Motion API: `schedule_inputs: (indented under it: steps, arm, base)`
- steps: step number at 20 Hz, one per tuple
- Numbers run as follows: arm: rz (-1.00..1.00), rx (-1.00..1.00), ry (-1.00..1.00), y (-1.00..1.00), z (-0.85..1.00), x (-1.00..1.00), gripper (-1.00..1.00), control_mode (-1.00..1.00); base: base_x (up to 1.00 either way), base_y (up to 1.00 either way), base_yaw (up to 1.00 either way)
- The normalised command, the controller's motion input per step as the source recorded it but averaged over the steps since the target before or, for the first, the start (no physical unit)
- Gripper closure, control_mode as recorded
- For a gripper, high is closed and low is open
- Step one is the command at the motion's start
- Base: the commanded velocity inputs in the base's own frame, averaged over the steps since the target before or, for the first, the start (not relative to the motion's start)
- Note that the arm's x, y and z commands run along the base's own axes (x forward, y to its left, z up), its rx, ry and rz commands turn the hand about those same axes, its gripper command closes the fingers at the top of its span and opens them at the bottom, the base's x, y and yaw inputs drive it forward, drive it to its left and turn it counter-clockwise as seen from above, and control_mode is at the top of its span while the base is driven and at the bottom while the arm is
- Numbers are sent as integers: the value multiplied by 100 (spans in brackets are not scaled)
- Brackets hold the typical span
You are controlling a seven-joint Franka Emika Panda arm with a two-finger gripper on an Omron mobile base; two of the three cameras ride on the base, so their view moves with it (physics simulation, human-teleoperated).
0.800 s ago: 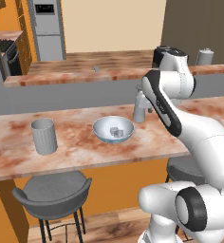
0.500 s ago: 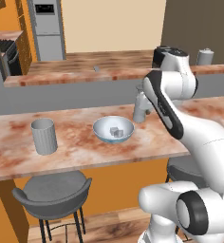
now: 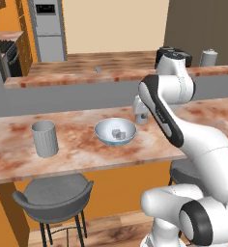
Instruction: There are two ice cubes in the ice bowl. Place both ice cubes in the glass cup.
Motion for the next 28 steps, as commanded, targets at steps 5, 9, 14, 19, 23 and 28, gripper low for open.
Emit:
schedule_inputs:
  steps: [5,9,14,19,23,28]
  arm:
    - [-2,0,0,37,0,0,-100,-100]
    - [-5,2,0,52,0,1,-100,-100]
    - [-3,8,0,29,0,1,-100,-100]
    - [0,1,0,0,0,0,-100,-100]
    - [0,0,0,0,0,0,-100,-100]
    - [0,0,0,-7,0,5,-100,-100]
  base:
    - [0,0,0]
    - [0,0,0]
    - [0,0,0]
    - [0,0,0]
    - [0,0,0]
    - [0,0,0]
